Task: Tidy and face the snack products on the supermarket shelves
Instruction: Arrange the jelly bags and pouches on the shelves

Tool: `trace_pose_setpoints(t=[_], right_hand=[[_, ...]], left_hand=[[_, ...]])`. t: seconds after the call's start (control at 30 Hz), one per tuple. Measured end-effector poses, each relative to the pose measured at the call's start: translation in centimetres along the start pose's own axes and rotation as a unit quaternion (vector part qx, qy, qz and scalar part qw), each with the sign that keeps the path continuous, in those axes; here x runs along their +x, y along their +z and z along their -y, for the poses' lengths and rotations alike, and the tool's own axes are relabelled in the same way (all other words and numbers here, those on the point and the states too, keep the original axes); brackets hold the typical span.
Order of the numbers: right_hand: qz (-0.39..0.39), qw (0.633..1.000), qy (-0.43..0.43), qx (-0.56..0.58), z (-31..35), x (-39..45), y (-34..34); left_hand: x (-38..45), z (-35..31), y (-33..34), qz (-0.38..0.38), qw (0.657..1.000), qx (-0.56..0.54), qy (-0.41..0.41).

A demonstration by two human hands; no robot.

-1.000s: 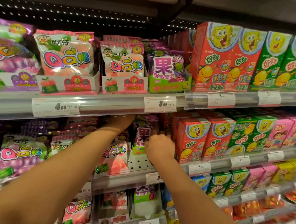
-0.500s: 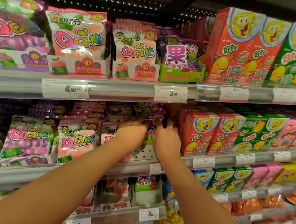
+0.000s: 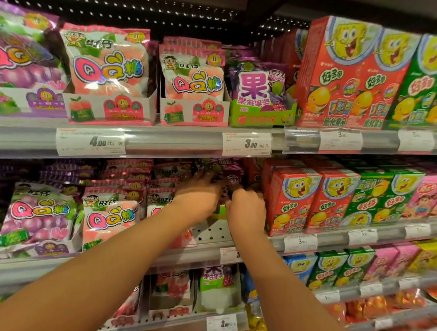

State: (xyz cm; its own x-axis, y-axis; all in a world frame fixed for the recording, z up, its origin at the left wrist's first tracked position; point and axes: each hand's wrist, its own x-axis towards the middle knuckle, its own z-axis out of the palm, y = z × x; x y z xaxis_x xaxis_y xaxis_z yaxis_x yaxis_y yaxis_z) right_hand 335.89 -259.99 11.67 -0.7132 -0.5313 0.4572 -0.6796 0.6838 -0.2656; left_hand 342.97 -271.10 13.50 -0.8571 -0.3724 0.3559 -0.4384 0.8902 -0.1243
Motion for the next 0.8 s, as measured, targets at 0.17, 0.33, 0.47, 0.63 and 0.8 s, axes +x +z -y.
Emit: trace_pose_setpoints(t=[0.17, 0.33, 0.47, 0.63, 0.8], right_hand=[[-0.001, 1.000, -0.004, -0.013, 0.0, -0.2, 0.5], [-0.017, 1.000, 0.001, -0.022, -0.1, -0.4, 0.7], [-0.024, 0.999, -0.002, -0.029, -0.1, -0.4, 0.7], [0.011, 0.999, -0.015, -0.039, 0.1, -0.3, 0.3], [-0.002, 1.000, -0.013, 0.001, -0.2, -0.8, 0.0]], left_hand=[[4.0, -0.6, -1.6, -0.006, 0.996, -0.087, -0.032], [6.2, -1.5, -1.6, -0.014, 0.983, -0.170, -0.061], [6.8, -1.0, -1.7, 0.013, 0.957, -0.269, -0.110], [6.5, -1.4, -1.5, -0.002, 0.952, -0.273, -0.139], [4.9, -1.0, -1.8, -0.038, 0.972, -0.216, -0.079]])
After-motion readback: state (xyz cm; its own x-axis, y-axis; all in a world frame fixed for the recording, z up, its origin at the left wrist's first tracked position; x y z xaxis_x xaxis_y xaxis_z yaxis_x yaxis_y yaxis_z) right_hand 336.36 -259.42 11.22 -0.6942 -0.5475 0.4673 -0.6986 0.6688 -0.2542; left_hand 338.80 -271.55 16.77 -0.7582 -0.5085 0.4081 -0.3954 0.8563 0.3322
